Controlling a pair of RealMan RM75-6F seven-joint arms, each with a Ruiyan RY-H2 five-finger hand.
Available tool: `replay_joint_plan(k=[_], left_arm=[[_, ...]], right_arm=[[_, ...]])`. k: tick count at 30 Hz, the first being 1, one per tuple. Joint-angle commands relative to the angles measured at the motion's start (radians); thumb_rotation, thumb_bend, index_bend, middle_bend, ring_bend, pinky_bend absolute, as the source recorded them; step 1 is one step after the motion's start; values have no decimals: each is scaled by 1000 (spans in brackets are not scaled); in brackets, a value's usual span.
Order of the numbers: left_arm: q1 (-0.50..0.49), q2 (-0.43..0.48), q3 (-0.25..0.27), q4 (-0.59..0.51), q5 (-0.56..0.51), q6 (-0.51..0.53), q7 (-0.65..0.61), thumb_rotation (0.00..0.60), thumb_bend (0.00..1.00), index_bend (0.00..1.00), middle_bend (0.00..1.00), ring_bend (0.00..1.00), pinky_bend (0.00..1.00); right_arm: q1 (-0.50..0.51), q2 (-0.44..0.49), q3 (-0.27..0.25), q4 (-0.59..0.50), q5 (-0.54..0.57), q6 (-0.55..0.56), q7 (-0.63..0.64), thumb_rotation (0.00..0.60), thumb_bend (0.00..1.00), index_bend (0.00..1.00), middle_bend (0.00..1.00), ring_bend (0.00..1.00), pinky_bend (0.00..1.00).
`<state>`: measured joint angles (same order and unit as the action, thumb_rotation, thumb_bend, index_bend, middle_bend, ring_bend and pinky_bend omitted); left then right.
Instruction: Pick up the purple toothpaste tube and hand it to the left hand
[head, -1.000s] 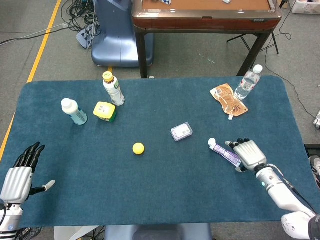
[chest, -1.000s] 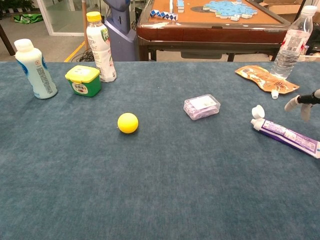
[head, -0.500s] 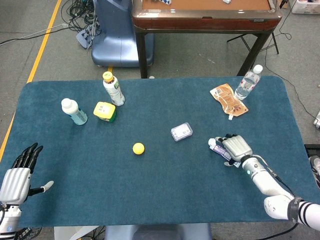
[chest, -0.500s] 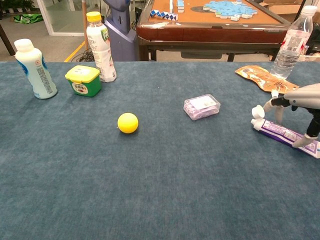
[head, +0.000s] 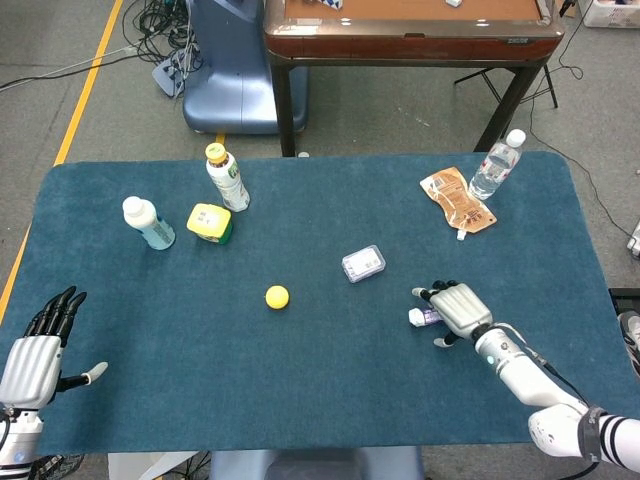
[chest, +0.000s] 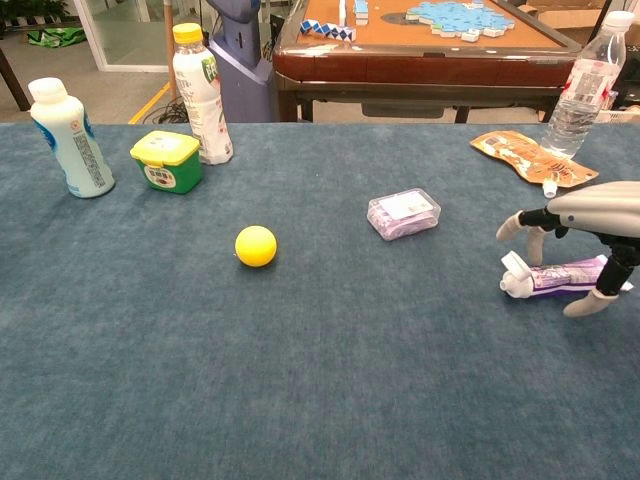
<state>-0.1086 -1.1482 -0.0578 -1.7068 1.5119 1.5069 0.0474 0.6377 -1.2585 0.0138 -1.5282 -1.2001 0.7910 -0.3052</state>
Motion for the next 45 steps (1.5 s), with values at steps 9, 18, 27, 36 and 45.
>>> replay_joint_plan(k=[9, 18, 27, 36, 45], left_arm=[[6, 4, 1, 3, 0, 7, -9, 600, 0, 0, 0, 28, 107], [10, 10, 4, 5, 2, 10, -28, 600, 0, 0, 0, 28, 107], [11, 12, 3, 9, 5, 12, -37, 600, 0, 0, 0, 28, 107], [12, 12, 2, 9, 3, 13, -37, 600, 0, 0, 0, 28, 107], [14, 13, 2, 10, 1, 13, -36, 600, 0, 0, 0, 28, 107]], right_arm=[[-34, -81, 4, 106, 6, 102, -76, 600, 268, 326, 399, 214, 214], [-47, -127, -11, 138, -21, 129, -108, 600, 270, 369, 423, 240, 214], [-58, -160, -15, 175, -48, 153, -130, 600, 277, 420, 442, 263, 214], [-51, -166, -4, 193, -41, 131, -136, 600, 311, 450, 459, 273, 214], [-42, -176, 1, 208, -22, 101, -152, 600, 383, 485, 477, 285, 214]])
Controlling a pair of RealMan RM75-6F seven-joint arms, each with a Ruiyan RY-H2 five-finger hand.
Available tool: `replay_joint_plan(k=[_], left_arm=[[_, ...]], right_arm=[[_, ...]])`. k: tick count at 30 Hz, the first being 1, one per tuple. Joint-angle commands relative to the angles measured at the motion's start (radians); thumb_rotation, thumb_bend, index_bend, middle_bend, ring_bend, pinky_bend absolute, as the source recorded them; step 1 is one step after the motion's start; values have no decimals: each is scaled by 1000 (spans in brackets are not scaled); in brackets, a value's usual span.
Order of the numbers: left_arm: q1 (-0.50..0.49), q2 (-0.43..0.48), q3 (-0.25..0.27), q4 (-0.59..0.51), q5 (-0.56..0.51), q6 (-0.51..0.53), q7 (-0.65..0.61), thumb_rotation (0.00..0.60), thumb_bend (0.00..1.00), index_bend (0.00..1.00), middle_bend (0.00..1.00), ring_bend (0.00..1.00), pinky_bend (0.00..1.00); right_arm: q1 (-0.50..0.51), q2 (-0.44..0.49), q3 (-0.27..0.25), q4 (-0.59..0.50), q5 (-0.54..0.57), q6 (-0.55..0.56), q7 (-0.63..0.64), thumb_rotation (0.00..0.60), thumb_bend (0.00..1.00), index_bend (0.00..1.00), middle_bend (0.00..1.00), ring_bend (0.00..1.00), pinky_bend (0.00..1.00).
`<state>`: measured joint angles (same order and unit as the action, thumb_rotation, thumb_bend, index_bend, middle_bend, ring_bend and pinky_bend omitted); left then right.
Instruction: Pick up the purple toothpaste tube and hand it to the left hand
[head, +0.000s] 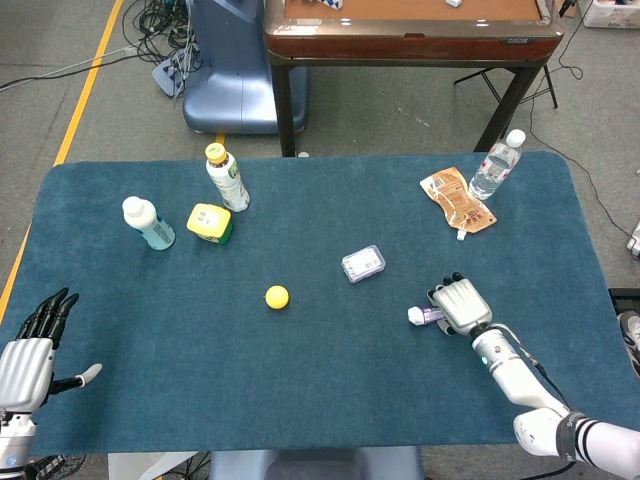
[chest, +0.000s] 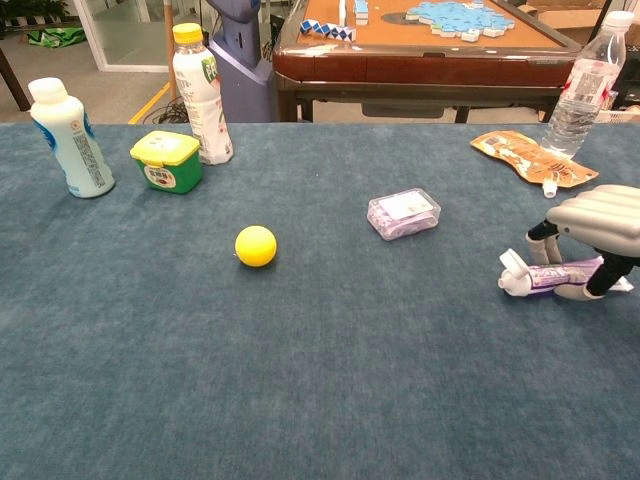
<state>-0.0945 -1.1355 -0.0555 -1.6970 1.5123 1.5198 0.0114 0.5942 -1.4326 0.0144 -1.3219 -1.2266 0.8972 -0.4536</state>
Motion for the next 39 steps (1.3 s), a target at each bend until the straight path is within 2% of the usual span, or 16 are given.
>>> replay_joint_plan(k=[1, 7, 15, 21, 27, 32, 36, 39], left_arm=[[0, 0, 0, 0, 1, 0, 0, 600, 0, 0, 0, 28, 107], [-1, 3, -2, 1, 1, 0, -1, 600, 0, 0, 0, 28, 107], [-31, 30, -13, -1, 19, -26, 0, 600, 0, 0, 0, 28, 107], [-103, 68, -44, 10, 51, -88, -41, 600, 0, 0, 0, 35, 112], [-200, 93, -60, 37, 108, -177, -106, 600, 27, 0, 31, 142, 249], [-291, 98, -59, 66, 177, -254, -141, 600, 98, 0, 180, 324, 472], [-354, 94, -49, 79, 230, -304, -158, 600, 156, 0, 412, 528, 650], [-405, 95, -38, 77, 265, -354, -160, 600, 186, 2, 590, 662, 744]], right_arm=[[3, -2, 1, 3, 6, -7, -6, 600, 396, 491, 480, 287, 214], [9, 0, 4, -5, 17, -20, -19, 600, 461, 557, 526, 320, 214], [26, 42, 19, -56, 3, -37, 21, 600, 654, 724, 648, 447, 245], [78, 151, 54, -175, 24, -104, 39, 600, 710, 771, 681, 506, 264], [158, 284, 103, -339, 92, -183, 12, 600, 745, 785, 692, 518, 280], [244, 363, 139, -448, 164, -245, -21, 600, 755, 791, 699, 535, 306], [315, 388, 150, -498, 234, -282, -49, 600, 758, 795, 712, 562, 330], [370, 387, 148, -519, 290, -301, -71, 600, 759, 799, 716, 570, 338]])
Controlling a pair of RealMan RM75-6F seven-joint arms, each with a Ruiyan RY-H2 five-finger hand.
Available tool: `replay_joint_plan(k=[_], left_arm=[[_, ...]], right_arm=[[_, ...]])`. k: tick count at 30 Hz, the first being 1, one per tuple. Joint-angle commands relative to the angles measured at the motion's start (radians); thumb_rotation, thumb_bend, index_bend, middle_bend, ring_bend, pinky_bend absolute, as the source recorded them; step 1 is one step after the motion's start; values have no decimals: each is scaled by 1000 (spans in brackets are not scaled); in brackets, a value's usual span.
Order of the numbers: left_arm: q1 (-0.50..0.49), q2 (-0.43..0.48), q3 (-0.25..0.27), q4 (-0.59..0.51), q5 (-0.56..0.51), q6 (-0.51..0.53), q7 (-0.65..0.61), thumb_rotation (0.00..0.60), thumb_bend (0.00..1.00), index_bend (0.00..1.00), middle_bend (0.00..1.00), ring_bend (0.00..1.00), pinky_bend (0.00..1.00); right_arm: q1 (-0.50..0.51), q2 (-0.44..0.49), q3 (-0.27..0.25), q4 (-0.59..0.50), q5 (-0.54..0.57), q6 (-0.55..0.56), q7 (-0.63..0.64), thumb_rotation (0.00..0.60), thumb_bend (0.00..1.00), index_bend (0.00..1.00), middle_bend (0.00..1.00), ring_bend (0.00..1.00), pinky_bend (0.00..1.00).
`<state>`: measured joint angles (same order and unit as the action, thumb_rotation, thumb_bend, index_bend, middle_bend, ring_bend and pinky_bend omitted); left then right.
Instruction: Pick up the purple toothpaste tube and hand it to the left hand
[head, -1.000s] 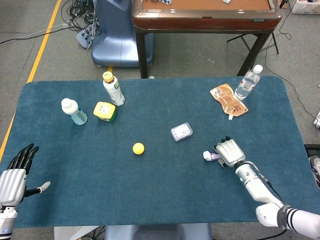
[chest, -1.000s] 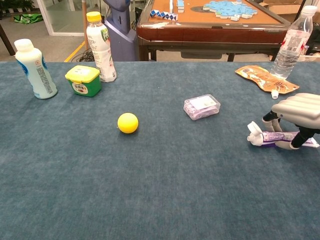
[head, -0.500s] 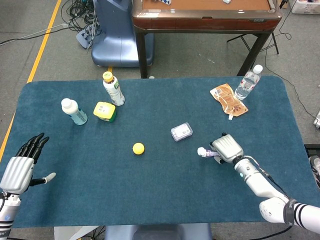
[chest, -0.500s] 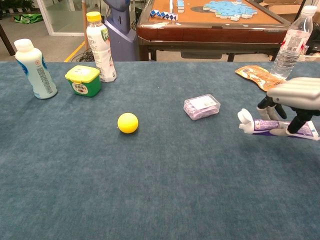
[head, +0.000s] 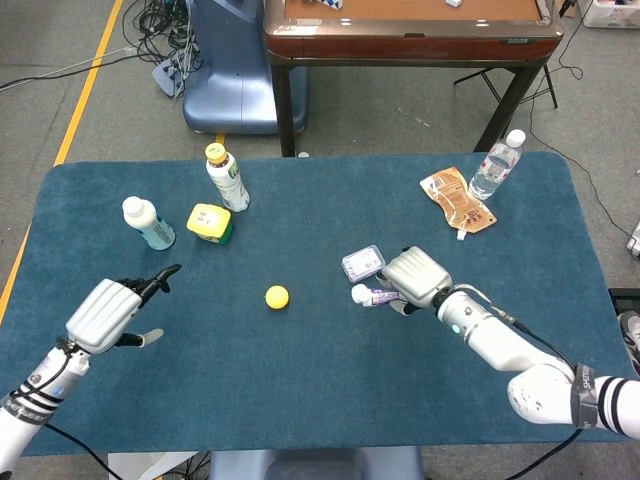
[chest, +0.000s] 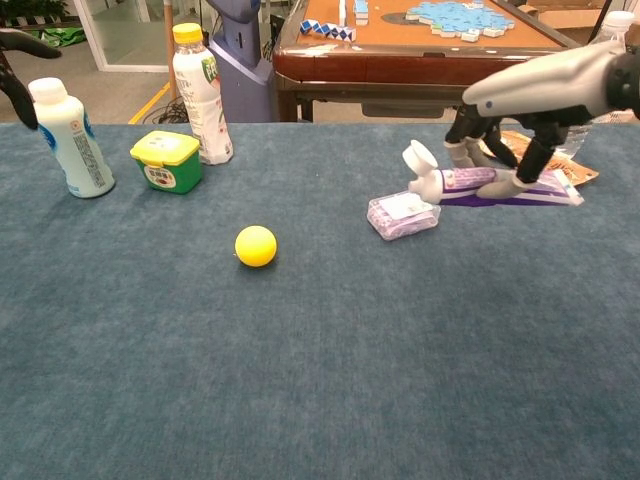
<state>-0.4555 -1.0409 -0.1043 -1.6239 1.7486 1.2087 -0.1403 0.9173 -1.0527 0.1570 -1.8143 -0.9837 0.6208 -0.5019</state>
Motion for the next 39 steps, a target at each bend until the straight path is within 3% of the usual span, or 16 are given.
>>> replay_joint_plan(k=[1, 7, 16, 29, 39], left_arm=[[-55, 1, 13, 2, 34, -55, -8, 600, 202, 4, 641, 710, 776], [-142, -8, 24, -34, 74, -132, 6, 600, 281, 31, 734, 807, 840], [-233, -44, 28, -84, 63, -236, 74, 600, 281, 32, 748, 824, 846], [-313, -109, 30, -96, 24, -305, 134, 600, 281, 32, 749, 826, 848], [-342, -149, 49, -68, -2, -325, 153, 600, 281, 32, 751, 826, 849]], right_arm=[[66, 3, 5, -31, 66, -33, -27, 600, 759, 802, 718, 576, 345], [192, -46, -25, -17, 190, -52, -68, 600, 777, 818, 734, 600, 358], [338, -130, -81, 31, 329, -57, -82, 600, 796, 830, 743, 617, 358], [451, -221, -130, 96, 412, -32, -62, 600, 803, 844, 752, 635, 358], [484, -246, -133, 109, 406, -17, -21, 600, 808, 852, 759, 651, 358]])
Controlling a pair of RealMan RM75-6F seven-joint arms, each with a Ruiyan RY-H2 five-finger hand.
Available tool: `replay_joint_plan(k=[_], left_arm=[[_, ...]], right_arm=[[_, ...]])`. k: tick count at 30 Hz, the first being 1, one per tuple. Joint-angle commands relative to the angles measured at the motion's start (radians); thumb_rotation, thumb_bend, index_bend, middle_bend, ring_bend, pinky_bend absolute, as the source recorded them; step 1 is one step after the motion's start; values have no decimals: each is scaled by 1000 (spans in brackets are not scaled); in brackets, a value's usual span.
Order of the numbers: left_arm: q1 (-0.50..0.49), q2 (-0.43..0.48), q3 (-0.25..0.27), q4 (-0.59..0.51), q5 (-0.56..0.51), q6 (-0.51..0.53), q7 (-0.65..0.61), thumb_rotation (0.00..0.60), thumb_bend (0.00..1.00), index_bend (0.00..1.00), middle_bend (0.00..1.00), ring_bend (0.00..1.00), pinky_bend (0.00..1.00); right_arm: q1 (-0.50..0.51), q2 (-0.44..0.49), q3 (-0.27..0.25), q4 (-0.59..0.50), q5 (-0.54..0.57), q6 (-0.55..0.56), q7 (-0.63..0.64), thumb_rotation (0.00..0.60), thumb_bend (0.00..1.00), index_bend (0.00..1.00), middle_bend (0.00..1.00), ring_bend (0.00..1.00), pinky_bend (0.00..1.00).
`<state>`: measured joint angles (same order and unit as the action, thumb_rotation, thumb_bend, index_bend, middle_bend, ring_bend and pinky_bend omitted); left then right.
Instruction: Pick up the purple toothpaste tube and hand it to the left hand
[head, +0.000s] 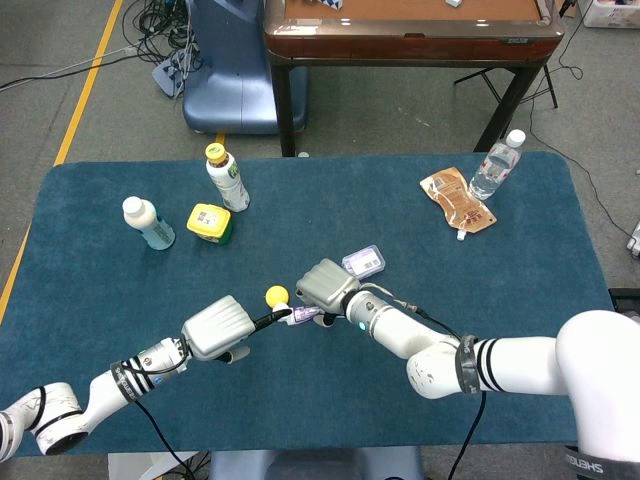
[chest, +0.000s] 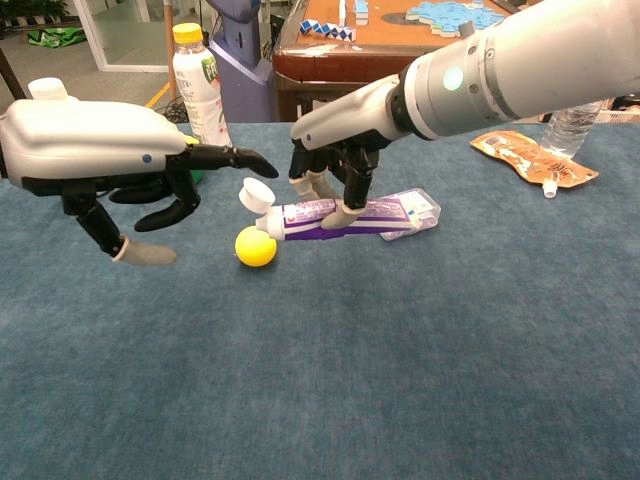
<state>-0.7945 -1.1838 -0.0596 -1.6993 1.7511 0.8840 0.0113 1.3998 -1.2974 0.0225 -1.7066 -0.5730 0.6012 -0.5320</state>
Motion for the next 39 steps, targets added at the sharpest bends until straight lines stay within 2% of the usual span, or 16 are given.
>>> replay_joint_plan(k=[1, 22, 33, 39], left_arm=[[-3, -9, 7, 11, -7, -1, 1, 600, 281, 34, 751, 826, 849], [31, 11, 69, 56, -40, 58, -21, 600, 281, 47, 750, 820, 850], [35, 6, 78, 50, -44, 72, -15, 600, 281, 47, 750, 815, 848], [63, 18, 77, 37, -72, 108, -12, 600, 281, 49, 727, 765, 830]], right_arm=[[2, -1, 1, 2, -8, 4, 14, 600, 808, 854, 760, 652, 358], [-25, 13, 19, 7, -103, 33, 110, 600, 837, 876, 776, 680, 358], [-42, 8, 33, 5, -129, 51, 142, 600, 838, 883, 780, 691, 358], [-75, 24, 40, -8, -154, 68, 179, 600, 837, 883, 780, 692, 363]])
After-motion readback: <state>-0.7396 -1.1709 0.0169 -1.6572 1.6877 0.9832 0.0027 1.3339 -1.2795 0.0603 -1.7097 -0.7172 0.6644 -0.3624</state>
